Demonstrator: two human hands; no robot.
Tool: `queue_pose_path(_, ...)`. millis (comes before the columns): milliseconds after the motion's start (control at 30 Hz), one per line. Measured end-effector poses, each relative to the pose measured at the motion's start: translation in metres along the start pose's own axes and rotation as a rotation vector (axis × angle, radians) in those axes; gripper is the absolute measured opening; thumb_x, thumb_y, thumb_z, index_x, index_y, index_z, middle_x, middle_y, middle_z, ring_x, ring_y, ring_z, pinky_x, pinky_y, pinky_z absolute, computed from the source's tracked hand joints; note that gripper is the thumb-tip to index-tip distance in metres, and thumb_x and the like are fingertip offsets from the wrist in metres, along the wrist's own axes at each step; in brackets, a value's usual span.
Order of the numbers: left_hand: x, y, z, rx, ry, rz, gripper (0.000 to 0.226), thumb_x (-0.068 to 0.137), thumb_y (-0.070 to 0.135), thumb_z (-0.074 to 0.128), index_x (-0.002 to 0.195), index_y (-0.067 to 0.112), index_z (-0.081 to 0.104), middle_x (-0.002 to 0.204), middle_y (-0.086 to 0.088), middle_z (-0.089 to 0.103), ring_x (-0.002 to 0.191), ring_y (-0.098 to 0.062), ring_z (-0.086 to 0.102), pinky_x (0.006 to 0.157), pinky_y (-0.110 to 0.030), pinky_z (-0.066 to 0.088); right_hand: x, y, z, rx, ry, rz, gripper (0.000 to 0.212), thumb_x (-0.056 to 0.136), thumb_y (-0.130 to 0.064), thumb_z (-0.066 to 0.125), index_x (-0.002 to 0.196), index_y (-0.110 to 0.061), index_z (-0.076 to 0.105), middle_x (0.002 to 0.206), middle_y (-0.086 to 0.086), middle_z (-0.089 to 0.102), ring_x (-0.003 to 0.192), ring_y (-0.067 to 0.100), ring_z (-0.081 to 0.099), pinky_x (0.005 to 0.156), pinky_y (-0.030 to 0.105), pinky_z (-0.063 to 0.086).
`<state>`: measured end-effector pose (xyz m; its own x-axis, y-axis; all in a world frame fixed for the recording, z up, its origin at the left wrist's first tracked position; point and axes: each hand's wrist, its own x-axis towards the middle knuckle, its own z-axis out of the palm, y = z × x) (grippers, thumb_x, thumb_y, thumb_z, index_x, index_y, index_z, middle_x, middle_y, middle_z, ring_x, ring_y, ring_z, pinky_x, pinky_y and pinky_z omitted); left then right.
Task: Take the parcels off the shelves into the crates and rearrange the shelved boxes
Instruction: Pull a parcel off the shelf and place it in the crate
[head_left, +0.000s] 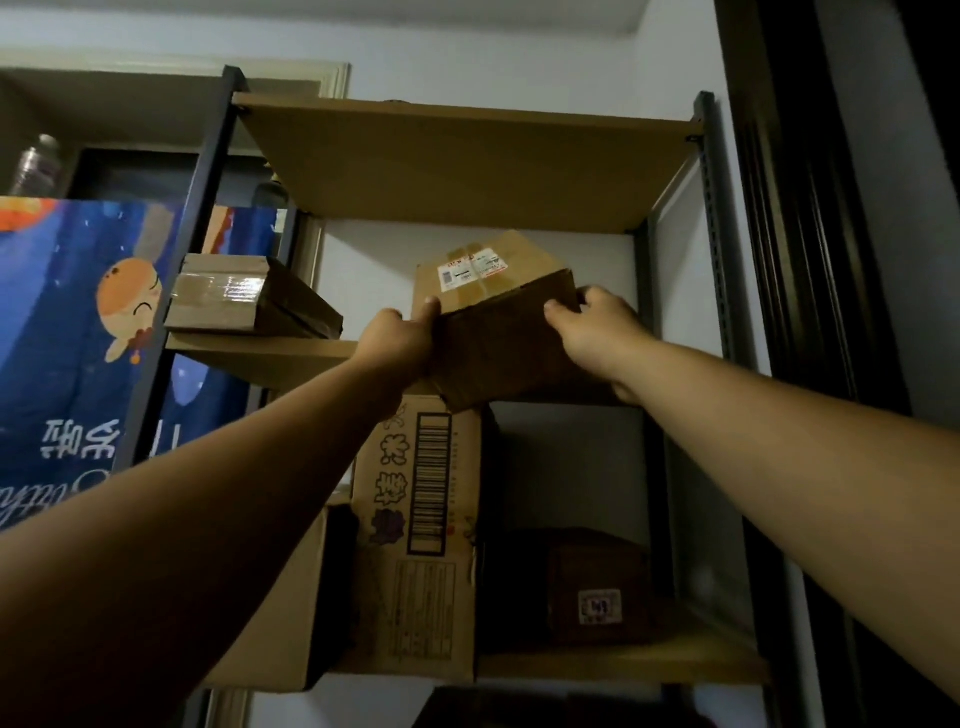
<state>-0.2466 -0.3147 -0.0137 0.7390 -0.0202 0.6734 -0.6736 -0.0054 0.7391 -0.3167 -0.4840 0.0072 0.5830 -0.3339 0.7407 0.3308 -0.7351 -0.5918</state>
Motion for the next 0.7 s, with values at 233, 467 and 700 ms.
queue_pose_path(233, -0.020, -0.007, 0.010, -0.070, -0.232, -0.193, 0.030, 0.096, 0.044, 0.044, 0.109, 0.017, 0.049, 0.100, -0.006, 0.059, 0.093, -0.023, 0.059, 0.085, -0.039, 0.049, -0.011, 0.031, 0.004, 0.206, -0.128, 0.203, 0.063, 0.092, -0.061, 0.037, 0.135, -0.015, 0.040, 0.121, 0.009, 0.055, 0.110, 0.030, 0.054, 0.091, 0.047, 0.051)
queue_pose_path(467, -0.033, -0.028, 0.011, -0.119, -0.227, -0.148, 0.046, 0.092, 0.031, 0.055, 0.134, 0.022, 0.041, 0.117, -0.007, 0.057, 0.104, -0.024, 0.058, 0.083, -0.041, 0.049, -0.027, 0.060, 0.015, 0.244, -0.126, 0.180, 0.046, 0.094, -0.045, 0.047, 0.130, -0.018, 0.044, 0.121, 0.005, 0.057, 0.107, 0.025, 0.057, 0.094, 0.047, 0.049)
queue_pose_path(700, -0.057, -0.055, 0.005, -0.195, -0.283, -0.077, 0.051, 0.087, 0.018, 0.060, 0.134, 0.024, 0.043, 0.118, -0.002, 0.058, 0.104, -0.021, 0.060, 0.082, -0.034, 0.050, -0.068, 0.078, 0.016, 0.276, -0.130, 0.052, 0.044, 0.096, -0.031, 0.051, 0.137, -0.024, 0.035, 0.113, -0.010, 0.050, 0.107, 0.010, 0.050, 0.083, 0.028, 0.038)
